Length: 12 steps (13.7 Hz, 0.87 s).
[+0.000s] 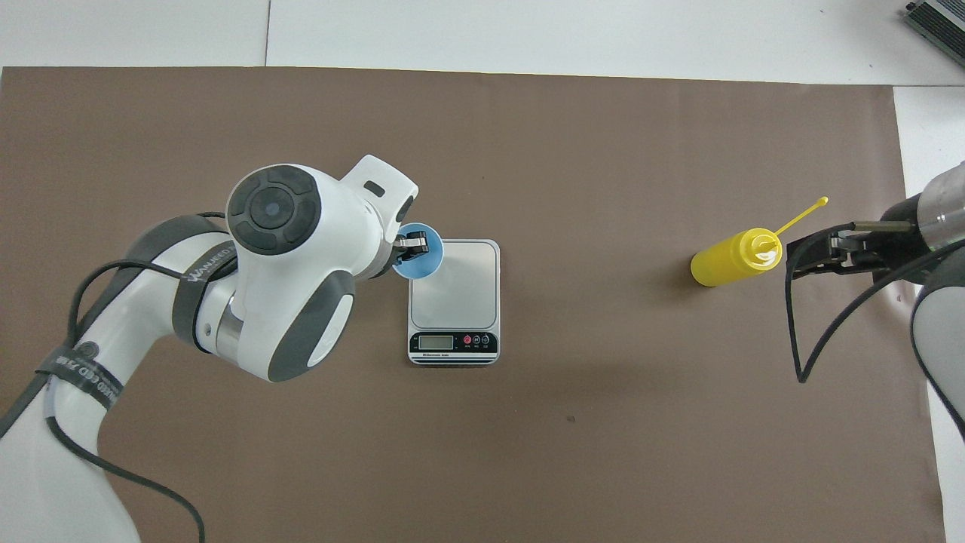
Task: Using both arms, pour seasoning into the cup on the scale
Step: 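Lift the blue cup with the left gripper and carry it over the scale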
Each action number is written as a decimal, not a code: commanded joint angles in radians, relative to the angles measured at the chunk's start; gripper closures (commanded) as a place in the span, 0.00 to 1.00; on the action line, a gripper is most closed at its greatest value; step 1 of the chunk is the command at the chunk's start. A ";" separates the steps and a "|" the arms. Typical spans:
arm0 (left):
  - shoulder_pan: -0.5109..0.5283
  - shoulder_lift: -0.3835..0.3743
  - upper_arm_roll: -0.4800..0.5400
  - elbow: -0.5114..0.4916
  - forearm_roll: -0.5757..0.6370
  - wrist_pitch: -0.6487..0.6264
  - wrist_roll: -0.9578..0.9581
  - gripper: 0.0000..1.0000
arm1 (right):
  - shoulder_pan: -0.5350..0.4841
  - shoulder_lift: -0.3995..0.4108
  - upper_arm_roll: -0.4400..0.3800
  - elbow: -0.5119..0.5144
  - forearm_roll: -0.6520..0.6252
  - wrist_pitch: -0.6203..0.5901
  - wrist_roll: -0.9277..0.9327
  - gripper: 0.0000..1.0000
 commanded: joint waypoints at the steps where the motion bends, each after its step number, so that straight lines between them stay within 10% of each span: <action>1: -0.020 0.004 0.014 0.000 0.015 0.017 -0.020 1.00 | -0.017 -0.021 0.006 -0.027 0.001 0.020 0.007 0.00; 9: -0.055 0.025 0.015 -0.029 0.015 0.052 -0.043 1.00 | -0.026 -0.015 0.007 -0.024 0.011 0.051 0.091 0.00; 10: -0.055 0.025 0.015 -0.029 0.015 0.048 -0.040 0.75 | -0.028 -0.015 0.006 -0.024 0.031 0.051 0.106 0.00; 11: -0.055 0.025 0.015 -0.026 0.016 0.045 -0.040 0.14 | -0.043 -0.015 0.007 -0.026 0.054 0.051 0.144 0.00; 12: -0.054 0.025 0.015 -0.017 0.016 0.034 -0.043 0.00 | -0.048 -0.015 0.006 -0.026 0.072 0.051 0.174 0.00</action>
